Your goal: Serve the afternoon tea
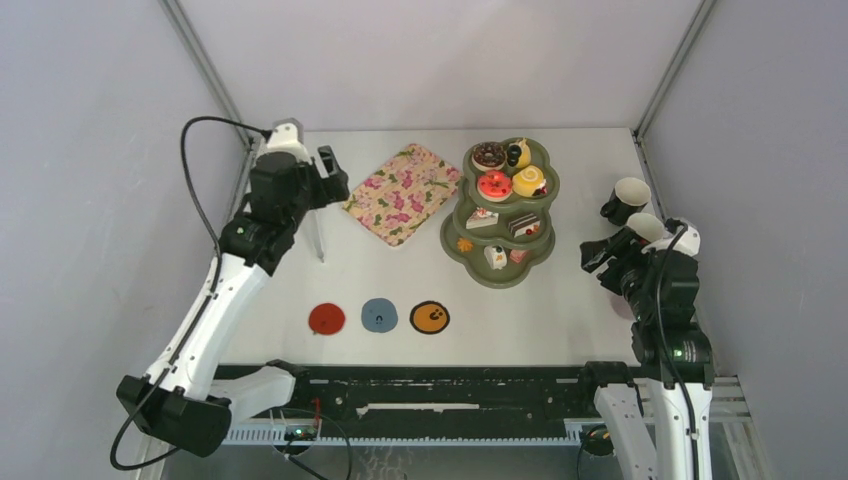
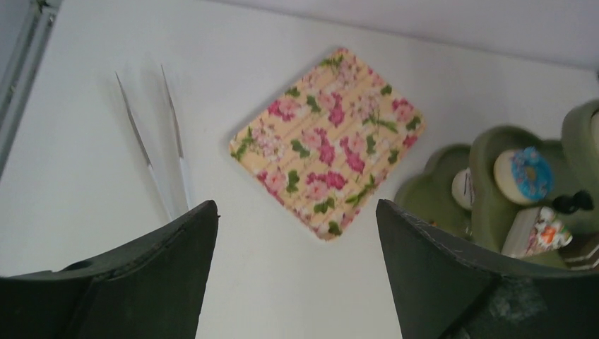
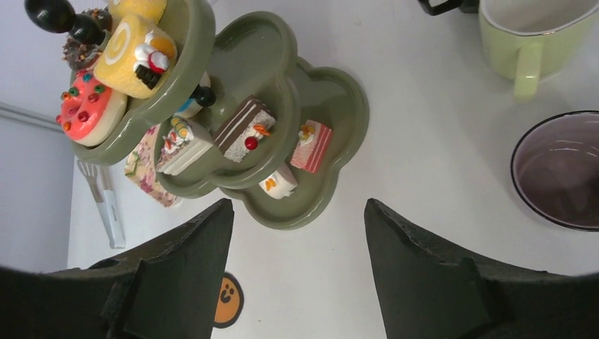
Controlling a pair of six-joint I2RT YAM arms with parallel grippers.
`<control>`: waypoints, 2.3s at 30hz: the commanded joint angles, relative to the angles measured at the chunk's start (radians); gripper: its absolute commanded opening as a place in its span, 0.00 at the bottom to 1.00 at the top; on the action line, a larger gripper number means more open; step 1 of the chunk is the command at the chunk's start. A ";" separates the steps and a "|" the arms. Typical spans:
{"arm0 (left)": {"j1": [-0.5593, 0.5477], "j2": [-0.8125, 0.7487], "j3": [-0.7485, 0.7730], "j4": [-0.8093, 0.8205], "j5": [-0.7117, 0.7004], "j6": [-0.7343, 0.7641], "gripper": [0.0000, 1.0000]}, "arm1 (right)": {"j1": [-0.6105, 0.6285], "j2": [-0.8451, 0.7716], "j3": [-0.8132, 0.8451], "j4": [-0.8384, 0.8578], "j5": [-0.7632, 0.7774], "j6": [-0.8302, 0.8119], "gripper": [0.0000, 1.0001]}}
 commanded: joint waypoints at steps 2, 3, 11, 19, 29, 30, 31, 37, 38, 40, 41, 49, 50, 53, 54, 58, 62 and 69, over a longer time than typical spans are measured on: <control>-0.105 -0.011 -0.089 -0.059 -0.060 0.005 0.86 | 0.005 -0.014 0.037 -0.019 0.098 -0.044 0.77; -0.128 -0.012 -0.102 -0.060 -0.061 -0.001 0.86 | 0.006 -0.016 0.037 -0.026 0.110 -0.043 0.77; -0.275 0.017 -0.198 -0.100 -0.104 -0.045 0.86 | 0.005 -0.005 0.028 -0.098 0.157 -0.048 0.77; -0.377 0.017 -0.325 -0.119 -0.054 -0.194 0.85 | 0.007 0.040 -0.003 -0.147 0.243 0.087 0.76; -0.423 0.049 -0.326 -0.085 -0.101 -0.229 0.86 | -0.190 0.268 0.092 -0.209 0.324 0.071 0.78; -0.422 0.039 -0.336 -0.076 -0.108 -0.227 0.86 | -0.197 0.293 0.107 -0.214 0.293 0.068 0.78; -0.422 0.030 -0.342 -0.066 -0.114 -0.222 0.86 | -0.205 0.307 0.115 -0.211 0.262 0.070 0.78; -0.422 0.064 -0.330 -0.050 -0.101 -0.172 0.88 | -0.237 0.374 0.055 -0.122 0.222 0.041 0.78; -0.422 0.076 -0.330 -0.045 -0.088 -0.168 0.88 | -0.238 0.388 0.044 -0.108 0.222 0.041 0.78; -0.422 0.099 -0.334 -0.026 -0.052 -0.165 0.88 | -0.240 0.407 0.022 -0.081 0.224 0.056 0.78; -0.422 0.107 -0.338 -0.016 -0.034 -0.164 0.88 | -0.239 0.411 0.011 -0.066 0.229 0.060 0.78; -0.422 0.090 -0.352 -0.021 -0.003 -0.137 0.89 | -0.239 0.449 -0.063 0.029 0.276 0.013 0.80; -0.422 0.086 -0.354 -0.018 0.001 -0.140 0.89 | -0.240 0.462 -0.074 0.040 0.278 0.002 0.80; -0.422 0.074 -0.368 -0.010 0.022 -0.145 0.89 | -0.245 0.502 -0.084 0.061 0.251 -0.009 0.80; -0.422 0.068 -0.374 -0.010 0.027 -0.150 0.89 | -0.245 0.514 -0.093 0.077 0.237 -0.013 0.78; -0.423 0.044 -0.385 -0.007 0.041 -0.153 0.89 | -0.247 0.547 -0.120 0.104 0.221 0.005 0.59; -0.422 0.037 -0.385 -0.009 0.026 -0.151 0.89 | -0.247 0.553 -0.132 0.103 0.202 0.014 0.29; -0.423 0.043 -0.379 -0.020 0.018 -0.150 0.89 | -0.247 0.496 -0.131 0.065 0.149 0.044 0.00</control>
